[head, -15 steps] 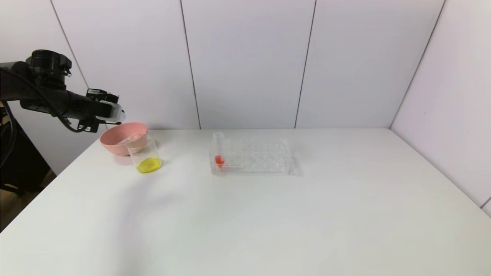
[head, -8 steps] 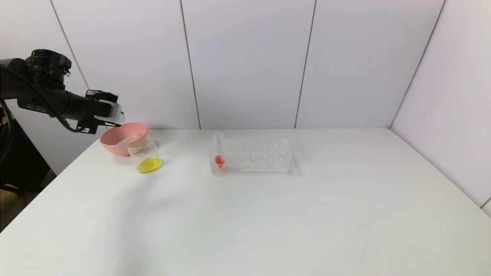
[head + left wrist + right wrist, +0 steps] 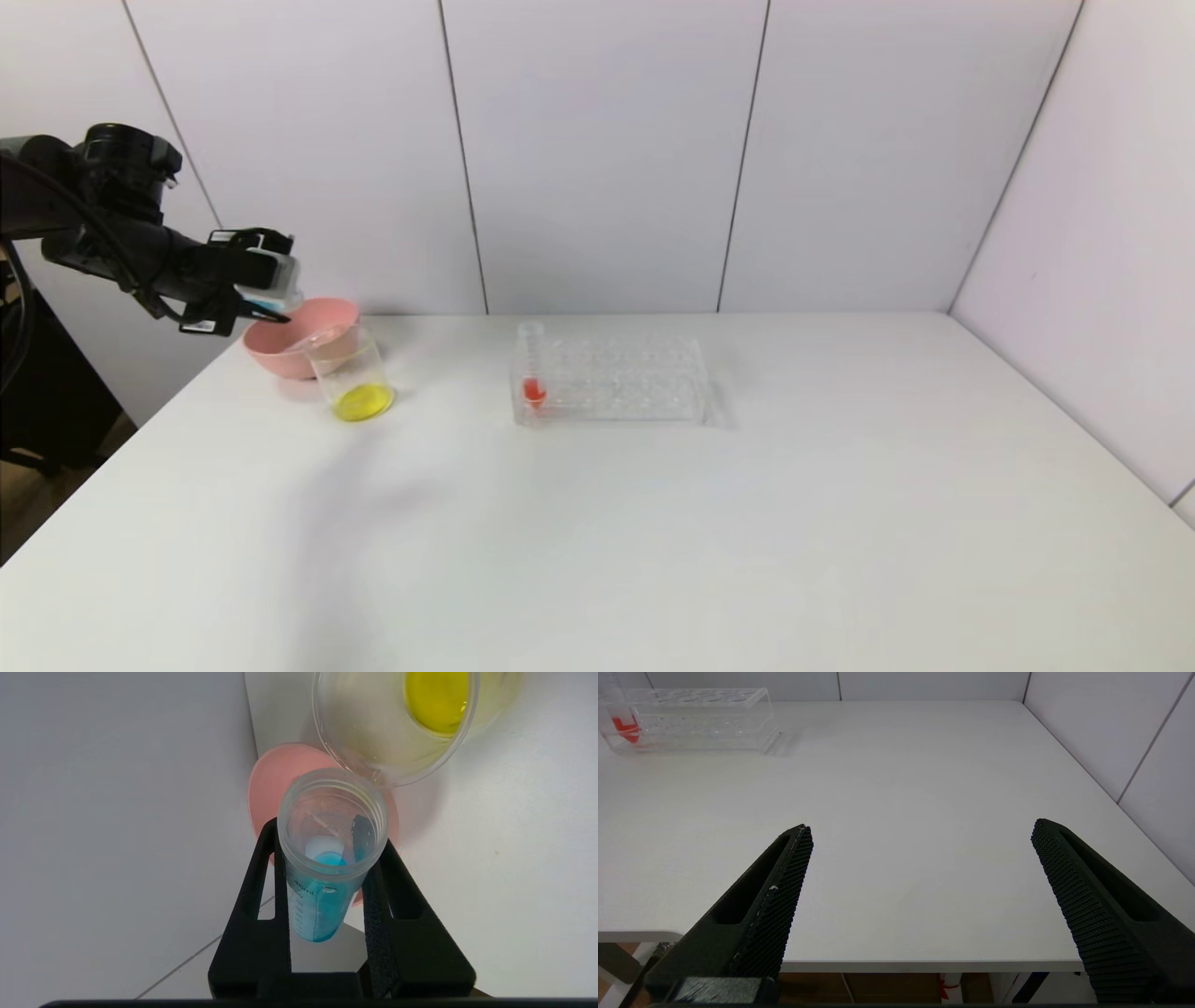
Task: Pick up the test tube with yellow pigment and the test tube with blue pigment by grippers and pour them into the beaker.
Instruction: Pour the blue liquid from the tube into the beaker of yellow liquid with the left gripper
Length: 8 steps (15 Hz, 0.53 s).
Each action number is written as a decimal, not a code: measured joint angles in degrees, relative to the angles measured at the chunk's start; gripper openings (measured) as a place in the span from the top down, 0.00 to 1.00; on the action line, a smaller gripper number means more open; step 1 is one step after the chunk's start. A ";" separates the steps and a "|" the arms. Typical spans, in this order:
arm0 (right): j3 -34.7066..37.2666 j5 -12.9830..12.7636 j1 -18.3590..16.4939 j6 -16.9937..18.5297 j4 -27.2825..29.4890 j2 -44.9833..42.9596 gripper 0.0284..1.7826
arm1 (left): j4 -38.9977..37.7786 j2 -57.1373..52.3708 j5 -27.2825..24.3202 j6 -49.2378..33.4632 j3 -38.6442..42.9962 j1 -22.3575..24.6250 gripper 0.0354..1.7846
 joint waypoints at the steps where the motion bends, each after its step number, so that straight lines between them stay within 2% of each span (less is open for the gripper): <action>1: 0.00 0.00 0.00 -0.02 0.00 0.00 0.04 | 0.60 -0.06 0.78 -0.11 -0.02 0.00 0.76; 8: 0.00 -0.02 0.02 -0.05 0.00 0.00 0.04 | 3.34 -0.83 7.31 -3.02 -0.06 -1.21 0.76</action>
